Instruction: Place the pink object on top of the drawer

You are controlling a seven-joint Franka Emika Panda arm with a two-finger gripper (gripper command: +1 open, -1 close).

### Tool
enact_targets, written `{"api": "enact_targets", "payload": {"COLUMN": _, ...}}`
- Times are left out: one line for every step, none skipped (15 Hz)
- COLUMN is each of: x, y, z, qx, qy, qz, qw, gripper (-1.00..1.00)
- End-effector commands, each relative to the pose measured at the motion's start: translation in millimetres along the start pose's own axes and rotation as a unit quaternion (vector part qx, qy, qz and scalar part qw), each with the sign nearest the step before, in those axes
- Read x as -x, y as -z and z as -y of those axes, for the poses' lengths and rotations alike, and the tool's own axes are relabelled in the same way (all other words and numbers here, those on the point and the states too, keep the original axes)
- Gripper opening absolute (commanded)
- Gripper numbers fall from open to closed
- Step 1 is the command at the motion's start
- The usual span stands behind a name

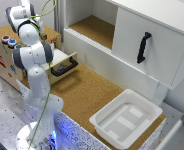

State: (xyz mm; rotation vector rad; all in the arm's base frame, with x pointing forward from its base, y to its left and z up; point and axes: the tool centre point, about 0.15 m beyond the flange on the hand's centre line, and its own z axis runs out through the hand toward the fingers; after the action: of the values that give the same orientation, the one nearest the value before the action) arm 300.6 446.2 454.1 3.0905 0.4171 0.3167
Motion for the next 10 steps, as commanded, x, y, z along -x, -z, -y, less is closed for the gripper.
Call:
{"api": "enact_targets", "payload": {"x": -29, "y": -33, "z": 2, "qx": -0.028, "qy": -0.032, "qz": -0.041, "qw": 0.998, "gripper": -1.00}}
{"api": "enact_targets", "payload": {"x": -30, "y": -37, "z": 2, "qx": -0.033, "qy": -0.035, "qz": -0.039, "qw": 0.998, "gripper": -1.00}}
{"api": "enact_targets", "payload": {"x": -31, "y": -37, "z": 0, "qx": -0.031, "qy": -0.035, "qz": -0.038, "qw": 0.998, "gripper": -1.00}}
{"api": "enact_targets", "payload": {"x": -31, "y": -36, "z": 0, "qx": -0.027, "qy": -0.036, "qz": -0.037, "qw": 0.998, "gripper": -1.00}}
{"api": "enact_targets", "payload": {"x": -32, "y": -34, "z": -1, "qx": -0.025, "qy": -0.028, "qz": -0.040, "qw": 0.999, "gripper": 1.00}}
{"api": "enact_targets", "payload": {"x": -33, "y": -28, "z": -1, "qx": -0.015, "qy": -0.018, "qz": -0.037, "qw": 0.999, "gripper": 1.00}}
{"api": "enact_targets", "payload": {"x": -32, "y": -21, "z": 1, "qx": -0.009, "qy": -0.005, "qz": -0.039, "qw": 0.999, "gripper": 1.00}}
{"api": "enact_targets", "payload": {"x": -29, "y": -13, "z": 3, "qx": -0.007, "qy": 0.001, "qz": -0.046, "qw": 0.999, "gripper": 1.00}}
{"api": "enact_targets", "payload": {"x": -25, "y": -4, "z": 4, "qx": 0.002, "qy": 0.007, "qz": -0.059, "qw": 0.998, "gripper": 1.00}}
{"api": "enact_targets", "payload": {"x": -22, "y": 3, "z": 8, "qx": 0.005, "qy": 0.024, "qz": -0.065, "qw": 0.998, "gripper": 1.00}}
